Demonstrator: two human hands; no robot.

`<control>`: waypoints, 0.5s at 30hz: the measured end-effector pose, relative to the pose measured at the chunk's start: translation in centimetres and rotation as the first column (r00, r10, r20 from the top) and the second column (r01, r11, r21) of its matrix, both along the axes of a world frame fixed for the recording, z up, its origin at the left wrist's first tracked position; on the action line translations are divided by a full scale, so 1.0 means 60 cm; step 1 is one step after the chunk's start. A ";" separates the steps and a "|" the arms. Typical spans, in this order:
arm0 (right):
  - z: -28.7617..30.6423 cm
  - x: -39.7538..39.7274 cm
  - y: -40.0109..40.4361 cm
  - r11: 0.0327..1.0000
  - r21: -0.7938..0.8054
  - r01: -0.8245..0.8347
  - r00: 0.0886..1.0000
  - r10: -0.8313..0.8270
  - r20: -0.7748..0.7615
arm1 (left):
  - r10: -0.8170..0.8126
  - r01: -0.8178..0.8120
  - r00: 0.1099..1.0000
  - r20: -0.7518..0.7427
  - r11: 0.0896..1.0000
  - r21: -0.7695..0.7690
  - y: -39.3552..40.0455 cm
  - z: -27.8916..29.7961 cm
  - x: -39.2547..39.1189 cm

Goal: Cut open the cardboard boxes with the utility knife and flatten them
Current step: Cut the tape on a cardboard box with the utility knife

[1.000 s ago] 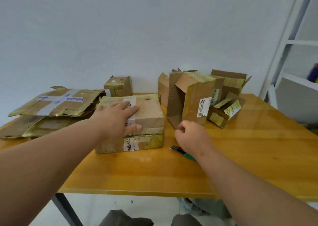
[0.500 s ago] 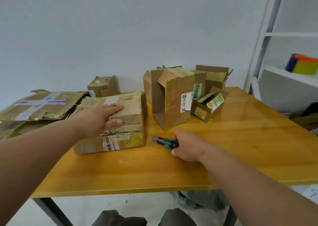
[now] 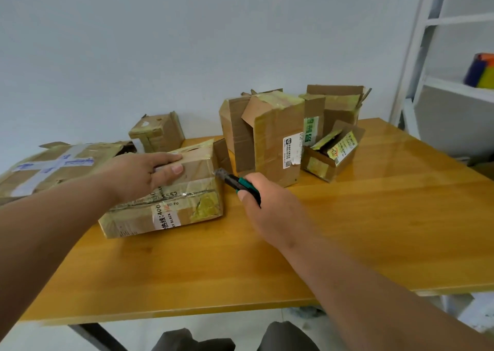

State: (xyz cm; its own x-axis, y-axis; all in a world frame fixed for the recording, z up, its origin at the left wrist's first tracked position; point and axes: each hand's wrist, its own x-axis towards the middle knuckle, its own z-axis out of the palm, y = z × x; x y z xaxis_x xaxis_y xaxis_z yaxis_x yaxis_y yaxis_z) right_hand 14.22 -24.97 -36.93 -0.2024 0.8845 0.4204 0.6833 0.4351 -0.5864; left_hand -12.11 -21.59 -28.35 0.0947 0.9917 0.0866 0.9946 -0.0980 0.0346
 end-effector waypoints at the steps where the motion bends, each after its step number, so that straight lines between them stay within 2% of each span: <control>1: -0.001 -0.004 0.003 1.000 0.003 0.007 1.000 -0.007 -0.011 | 0.003 -0.003 1.000 0.000 1.000 0.006 0.002 0.000 0.000; 7: -0.012 -0.014 0.022 0.997 0.016 0.079 0.995 -0.078 -0.069 | 0.006 -0.006 1.000 0.015 1.000 0.023 0.012 -0.001 0.000; 15: -0.007 -0.030 0.033 0.995 0.047 0.086 0.993 -0.082 -0.083 | -0.025 0.023 0.999 0.037 0.999 0.046 0.021 -0.010 -0.012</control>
State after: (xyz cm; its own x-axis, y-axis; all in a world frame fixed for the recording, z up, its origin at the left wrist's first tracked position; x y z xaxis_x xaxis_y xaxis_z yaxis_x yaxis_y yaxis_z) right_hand 12.42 -22.96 -37.38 -0.0916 0.8744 0.4764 0.6698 0.4081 -0.6203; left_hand -12.85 -20.32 -28.96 0.1145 0.9841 0.1359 0.9900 -0.1244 0.0668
